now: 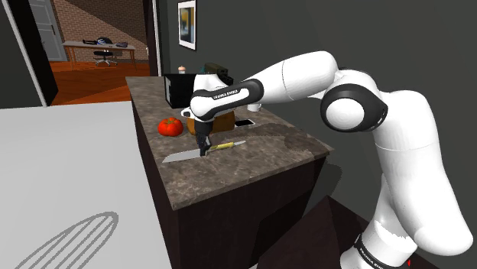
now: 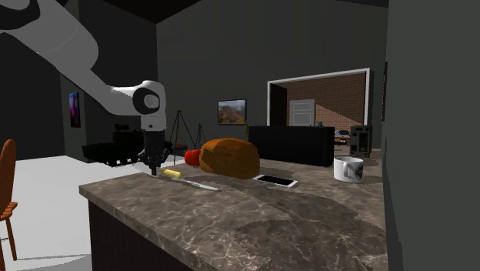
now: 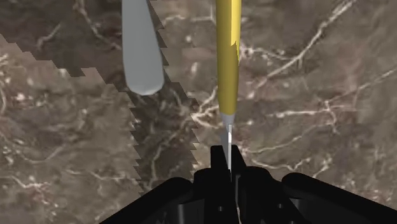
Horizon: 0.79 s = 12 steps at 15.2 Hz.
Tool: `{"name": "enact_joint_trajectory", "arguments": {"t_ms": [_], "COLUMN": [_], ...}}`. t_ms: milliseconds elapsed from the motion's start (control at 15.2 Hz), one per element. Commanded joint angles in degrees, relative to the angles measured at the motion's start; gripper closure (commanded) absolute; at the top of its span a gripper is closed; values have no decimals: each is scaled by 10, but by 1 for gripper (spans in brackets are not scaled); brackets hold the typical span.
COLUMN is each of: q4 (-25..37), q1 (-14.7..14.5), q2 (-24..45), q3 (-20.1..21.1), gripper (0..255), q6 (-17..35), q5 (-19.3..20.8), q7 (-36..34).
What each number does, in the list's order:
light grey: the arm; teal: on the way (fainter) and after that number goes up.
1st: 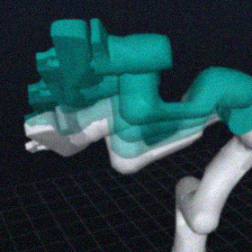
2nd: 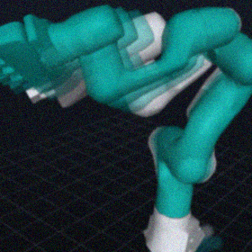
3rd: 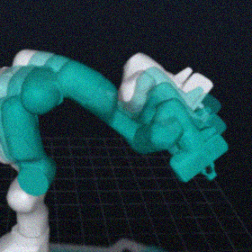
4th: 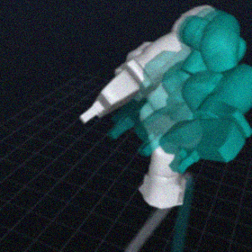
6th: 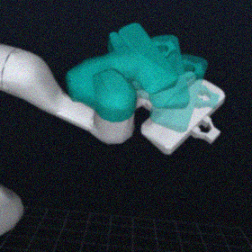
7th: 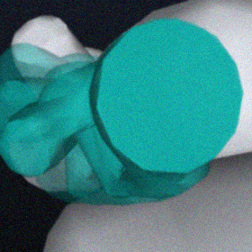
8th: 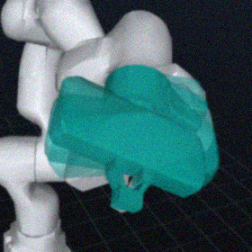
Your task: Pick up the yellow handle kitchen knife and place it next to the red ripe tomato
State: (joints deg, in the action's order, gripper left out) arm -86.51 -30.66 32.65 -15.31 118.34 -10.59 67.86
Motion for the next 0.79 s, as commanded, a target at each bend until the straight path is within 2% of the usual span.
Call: {"name": "enact_joint_trajectory", "arguments": {"t_ms": [0,132,198,528,726], "q4": [0,0,0,0,26], "q1": [0,0,0,0,0], "q2": [0,0,0,0,-21], "q3": [0,0,0,0,-4], "gripper": [255,255,0,0,0], "q6": [0,0,0,0,-46], "q5": [0,0,0,0,7], "q7": [0,0,0,0,-5]}}
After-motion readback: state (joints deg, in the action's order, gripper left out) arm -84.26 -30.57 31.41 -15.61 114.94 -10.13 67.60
